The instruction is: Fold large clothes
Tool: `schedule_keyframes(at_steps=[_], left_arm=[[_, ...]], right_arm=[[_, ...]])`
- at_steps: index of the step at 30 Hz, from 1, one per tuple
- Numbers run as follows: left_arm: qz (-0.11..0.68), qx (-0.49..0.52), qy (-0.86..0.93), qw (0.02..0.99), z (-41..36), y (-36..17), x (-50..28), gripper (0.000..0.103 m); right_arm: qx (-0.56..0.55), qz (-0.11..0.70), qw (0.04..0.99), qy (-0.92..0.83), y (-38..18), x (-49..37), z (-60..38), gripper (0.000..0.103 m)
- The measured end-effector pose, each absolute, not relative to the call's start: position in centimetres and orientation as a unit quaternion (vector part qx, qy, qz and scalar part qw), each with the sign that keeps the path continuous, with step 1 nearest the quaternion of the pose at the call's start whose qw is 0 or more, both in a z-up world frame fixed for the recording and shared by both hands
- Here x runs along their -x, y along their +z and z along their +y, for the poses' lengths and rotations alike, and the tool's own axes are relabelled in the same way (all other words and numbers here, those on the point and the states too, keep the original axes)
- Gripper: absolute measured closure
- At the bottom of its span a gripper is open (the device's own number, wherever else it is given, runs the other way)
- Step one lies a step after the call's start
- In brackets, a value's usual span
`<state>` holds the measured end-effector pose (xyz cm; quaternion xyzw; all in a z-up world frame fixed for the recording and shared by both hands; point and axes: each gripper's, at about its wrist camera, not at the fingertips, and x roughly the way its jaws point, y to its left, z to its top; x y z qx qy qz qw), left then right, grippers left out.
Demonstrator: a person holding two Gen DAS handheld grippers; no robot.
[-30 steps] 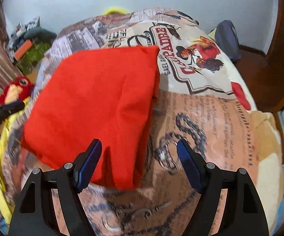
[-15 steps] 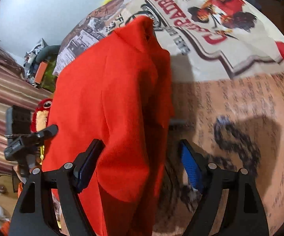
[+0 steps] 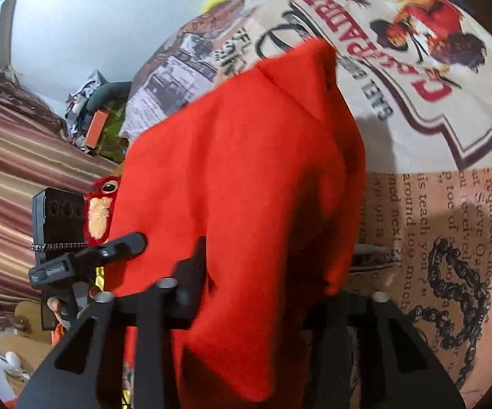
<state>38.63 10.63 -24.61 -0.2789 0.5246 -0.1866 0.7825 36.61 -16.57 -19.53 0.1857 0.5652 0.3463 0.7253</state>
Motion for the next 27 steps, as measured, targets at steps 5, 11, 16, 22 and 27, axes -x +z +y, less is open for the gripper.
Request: schedule_keyframes(at_steps=[5,11,16,22,27], left_arm=[[0.496,0.264,-0.184,0.807,11.4,-20.7,-36.8,0.063],[0.448,0.259,-0.177,0.837,15.1,-15.4,-34.3,0.063],[0.421,0.255,-0.161,0.855,18.9,-12.0,-33.3,0.063],[0.403,0.266,-0.131,0.866,25.3,-10.5,-32.4,0.063],[0.408,0.284,-0.107,0.861,29.7,-12.3,-32.4,0.063]], right_arm=[[-0.173,0.555,0.736,0.347,-16.5,-35.9,-14.7,0.077],[-0.144,0.518,0.759,0.366,-12.0,-35.4,-10.6,0.077],[-0.124,0.491,0.768,0.393,-8.9,-35.0,-6.8,0.077],[-0.11,0.479,0.765,0.415,-7.9,-35.4,-1.6,0.077],[-0.103,0.49,0.755,0.423,-9.5,-36.3,3.0,0.077]])
